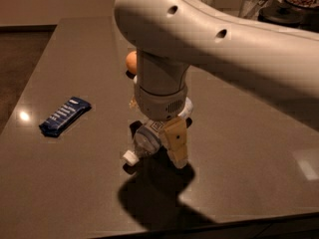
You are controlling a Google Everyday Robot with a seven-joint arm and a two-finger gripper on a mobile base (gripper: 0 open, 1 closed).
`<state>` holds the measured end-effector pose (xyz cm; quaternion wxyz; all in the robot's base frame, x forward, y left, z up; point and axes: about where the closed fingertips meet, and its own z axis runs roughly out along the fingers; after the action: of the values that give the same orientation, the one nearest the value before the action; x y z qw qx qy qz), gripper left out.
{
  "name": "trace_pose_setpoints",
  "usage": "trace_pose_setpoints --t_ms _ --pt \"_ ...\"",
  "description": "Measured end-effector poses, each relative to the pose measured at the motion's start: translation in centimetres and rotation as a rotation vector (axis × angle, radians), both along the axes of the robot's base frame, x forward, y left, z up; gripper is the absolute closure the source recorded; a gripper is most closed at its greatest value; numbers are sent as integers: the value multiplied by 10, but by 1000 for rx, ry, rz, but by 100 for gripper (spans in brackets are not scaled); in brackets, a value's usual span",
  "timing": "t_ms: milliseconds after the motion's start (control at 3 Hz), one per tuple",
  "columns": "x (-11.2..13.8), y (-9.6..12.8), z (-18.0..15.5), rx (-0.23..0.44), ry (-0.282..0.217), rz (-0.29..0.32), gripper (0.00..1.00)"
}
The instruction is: Place blue plastic bottle upright
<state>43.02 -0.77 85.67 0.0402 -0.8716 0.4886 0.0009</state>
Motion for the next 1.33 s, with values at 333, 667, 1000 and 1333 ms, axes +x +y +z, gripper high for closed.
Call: trace_pose_setpoints --t_ms 333,667,1000,1333 --pt "1 -6 -7 -14 7 -11 15" --pt "2 -8 -6 -12 21 -25 38" --pt "6 -8 3 21 47 -69 62" --pt "16 -11 27 95 75 -153 85"
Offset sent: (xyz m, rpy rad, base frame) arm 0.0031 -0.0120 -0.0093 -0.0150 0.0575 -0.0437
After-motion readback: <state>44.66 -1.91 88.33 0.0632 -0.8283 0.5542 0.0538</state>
